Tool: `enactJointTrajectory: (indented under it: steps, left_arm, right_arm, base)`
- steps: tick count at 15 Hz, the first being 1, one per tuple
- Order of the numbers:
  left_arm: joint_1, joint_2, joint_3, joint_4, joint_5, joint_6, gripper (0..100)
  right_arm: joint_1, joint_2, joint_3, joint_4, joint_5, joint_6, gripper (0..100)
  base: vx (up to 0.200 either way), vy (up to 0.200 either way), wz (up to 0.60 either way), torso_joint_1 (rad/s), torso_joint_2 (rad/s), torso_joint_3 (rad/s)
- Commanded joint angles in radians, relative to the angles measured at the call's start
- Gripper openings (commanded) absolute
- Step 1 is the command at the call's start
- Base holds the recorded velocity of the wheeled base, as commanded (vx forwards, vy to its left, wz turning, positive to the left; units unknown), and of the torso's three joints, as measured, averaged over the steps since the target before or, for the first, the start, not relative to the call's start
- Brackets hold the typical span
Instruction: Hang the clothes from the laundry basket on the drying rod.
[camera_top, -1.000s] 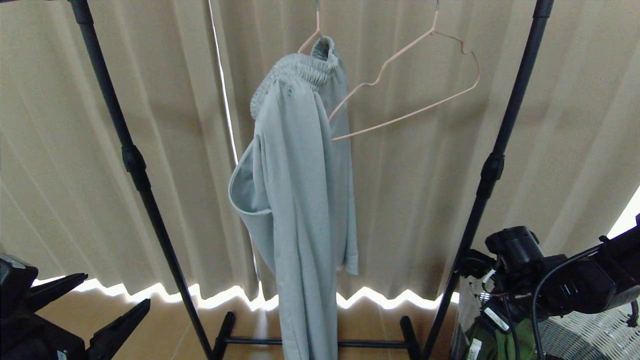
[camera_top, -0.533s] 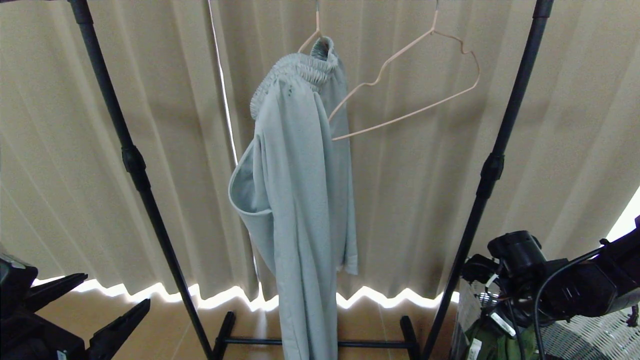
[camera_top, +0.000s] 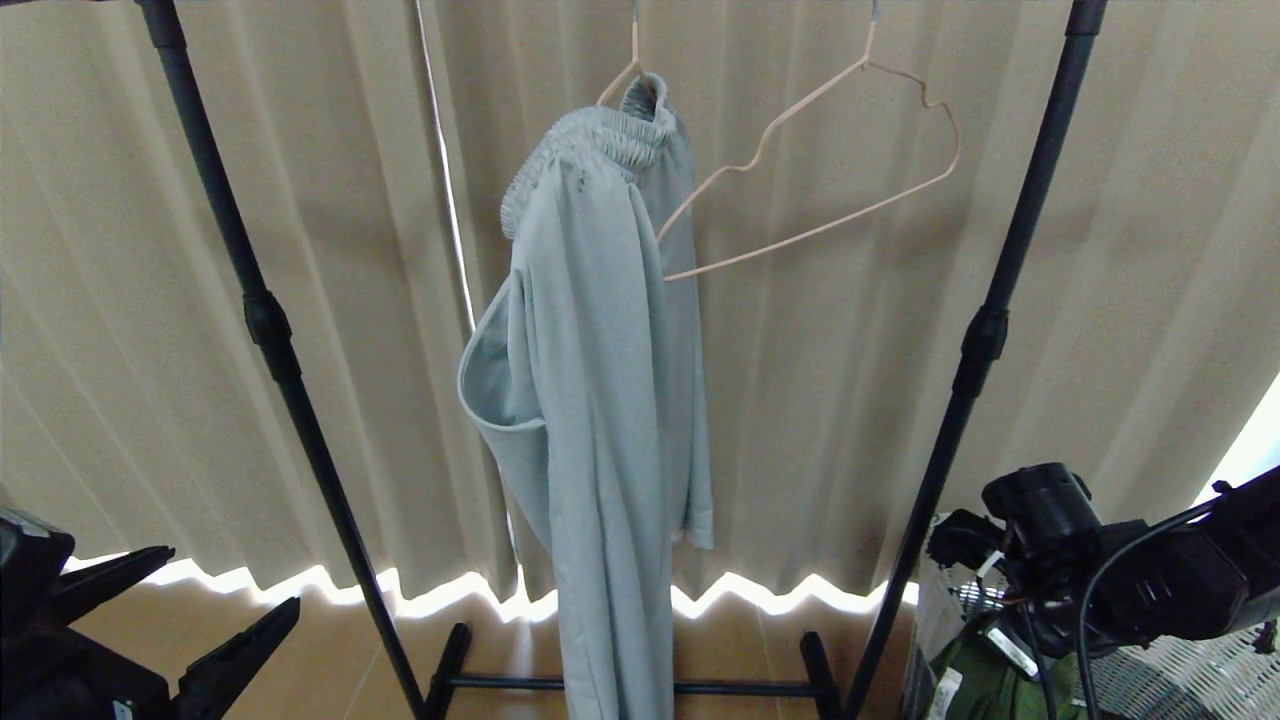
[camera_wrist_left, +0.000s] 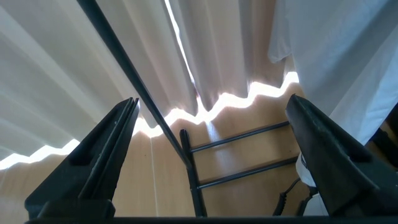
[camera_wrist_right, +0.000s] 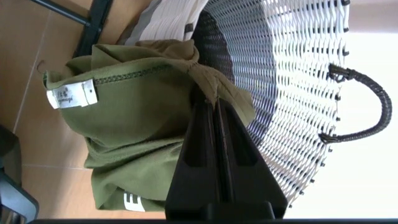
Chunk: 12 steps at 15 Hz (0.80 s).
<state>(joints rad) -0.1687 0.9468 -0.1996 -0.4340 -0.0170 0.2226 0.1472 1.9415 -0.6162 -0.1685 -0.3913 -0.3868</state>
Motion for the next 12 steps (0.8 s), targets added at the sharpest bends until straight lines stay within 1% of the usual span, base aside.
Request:
enactJointTrajectory:
  steps: [1, 2, 3, 4, 7, 8, 9, 11, 12]
  left_arm:
    - [0.0, 0.001, 0.002, 0.0, 0.0, 0.0, 100]
    - [0.0, 0.001, 0.003, 0.0, 0.0, 0.0, 100]
    - [0.0, 0.001, 0.003, 0.0, 0.0, 0.0, 100]
    - [-0.002, 0.001, 0.003, -0.002, 0.0, 0.0, 100]
    - [0.0, 0.0, 0.002, -0.002, 0.0, 0.001, 100]
    - [0.0, 0.0, 0.002, -0.002, 0.0, 0.001, 100]
    - [0.0, 0.0, 0.003, 0.0, 0.0, 0.003, 100]
    - [0.0, -0.031, 0.008, -0.002, 0.0, 0.024, 100]
    - [0.0, -0.045, 0.008, -0.002, 0.002, 0.038, 100]
  right_arm:
    - [0.006, -0.141, 0.015, -0.006, 0.005, 0.037, 0]
    - [0.011, -0.208, 0.019, -0.005, 0.009, 0.063, 0]
    - [0.012, -0.248, 0.019, -0.005, 0.009, 0.072, 0]
    - [0.012, -0.334, 0.019, -0.005, 0.011, 0.077, 0]
    - [0.012, -0.523, 0.019, -0.006, 0.015, 0.078, 0]
    - [0.012, -0.567, 0.021, -0.006, 0.017, 0.078, 0]
    - [0.012, -0.576, 0.023, -0.006, 0.02, 0.078, 0]
    - [0.012, -0.651, 0.013, -0.008, 0.071, 0.078, 0]
    - [0.012, -0.668, 0.01, -0.012, 0.077, 0.078, 0]
  base:
    - [0.0, 0.0, 0.0, 0.0, 0.0, 0.0]
    - [0.0, 0.0, 0.0, 0.0, 0.0, 0.0]
    - [0.0, 0.0, 0.0, 0.0, 0.0, 0.0]
    - [0.0, 0.0, 0.0, 0.0, 0.0, 0.0]
    - [0.0, 0.0, 0.0, 0.0, 0.0, 0.0]
    - [0.0, 0.0, 0.0, 0.0, 0.0, 0.0]
    - [0.0, 0.0, 0.0, 0.0, 0.0, 0.0]
    - [0.0, 0.0, 0.0, 0.0, 0.0, 0.0]
    - [0.0, 0.0, 0.0, 0.0, 0.0, 0.0]
